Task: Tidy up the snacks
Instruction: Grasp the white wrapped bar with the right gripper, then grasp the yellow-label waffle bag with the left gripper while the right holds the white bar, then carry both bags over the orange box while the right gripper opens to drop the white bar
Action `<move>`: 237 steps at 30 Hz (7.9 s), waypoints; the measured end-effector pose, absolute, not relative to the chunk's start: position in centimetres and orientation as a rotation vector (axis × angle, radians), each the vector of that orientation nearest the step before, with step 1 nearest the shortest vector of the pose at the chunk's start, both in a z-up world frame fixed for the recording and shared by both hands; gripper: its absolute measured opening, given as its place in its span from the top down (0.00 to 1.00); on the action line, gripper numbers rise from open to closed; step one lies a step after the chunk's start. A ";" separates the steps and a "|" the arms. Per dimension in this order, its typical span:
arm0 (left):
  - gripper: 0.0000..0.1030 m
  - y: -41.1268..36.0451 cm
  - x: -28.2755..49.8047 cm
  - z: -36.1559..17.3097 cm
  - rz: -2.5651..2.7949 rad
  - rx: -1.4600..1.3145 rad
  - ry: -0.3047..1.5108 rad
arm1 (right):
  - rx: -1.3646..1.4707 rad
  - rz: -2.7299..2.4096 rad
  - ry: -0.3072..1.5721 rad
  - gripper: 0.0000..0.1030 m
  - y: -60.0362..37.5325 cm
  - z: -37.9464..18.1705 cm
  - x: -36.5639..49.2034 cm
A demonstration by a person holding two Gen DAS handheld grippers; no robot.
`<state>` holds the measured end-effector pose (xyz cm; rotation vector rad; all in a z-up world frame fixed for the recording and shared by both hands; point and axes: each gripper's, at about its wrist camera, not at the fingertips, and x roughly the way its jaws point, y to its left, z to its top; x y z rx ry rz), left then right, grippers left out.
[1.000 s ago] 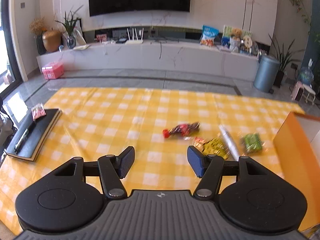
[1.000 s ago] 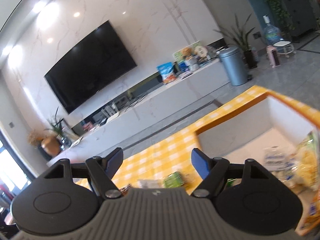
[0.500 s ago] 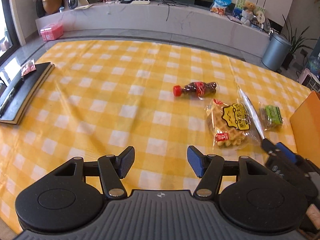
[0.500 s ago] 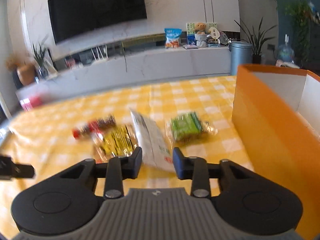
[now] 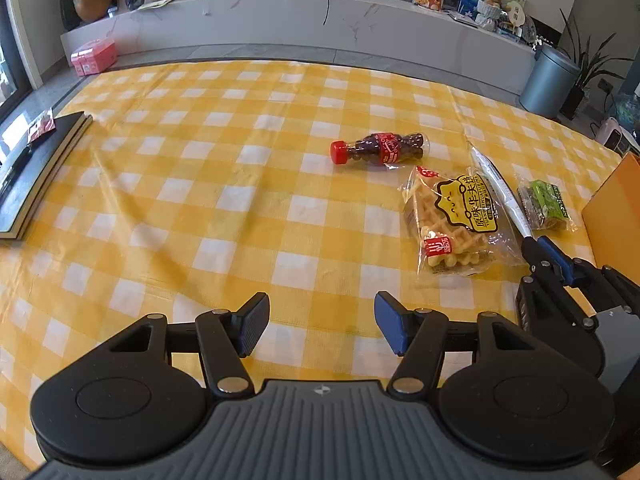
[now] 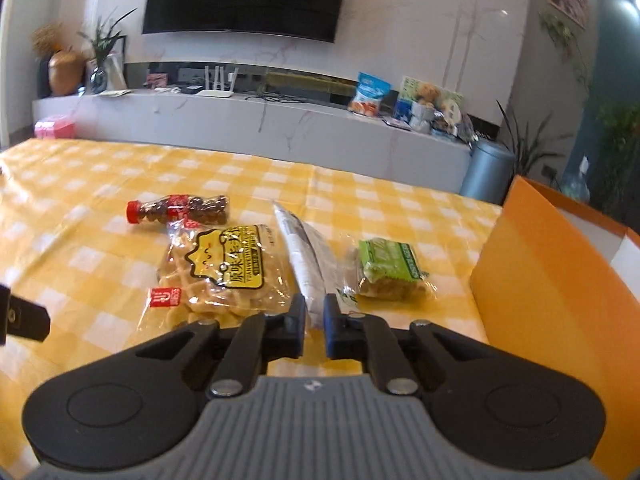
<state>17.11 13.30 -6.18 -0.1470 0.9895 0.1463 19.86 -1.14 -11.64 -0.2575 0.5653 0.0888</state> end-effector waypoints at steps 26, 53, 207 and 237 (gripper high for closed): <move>0.31 13.1 15.7 -3.1 0.097 -0.201 0.958 | -0.063 0.241 0.784 1.00 -5.8 -2.2 15.2; 0.31 13.0 16.6 -5.7 0.082 -0.238 1.044 | 0.017 -0.052 0.801 0.05 -3.1 -13.7 18.6; 0.17 -5.6 19.8 -2.7 -0.377 -0.418 0.697 | 0.587 0.072 0.775 0.50 -32.0 -5.7 25.6; 0.17 -8.0 19.0 -0.3 -0.327 -0.355 0.650 | 0.525 0.000 0.732 0.13 -32.0 -3.5 23.9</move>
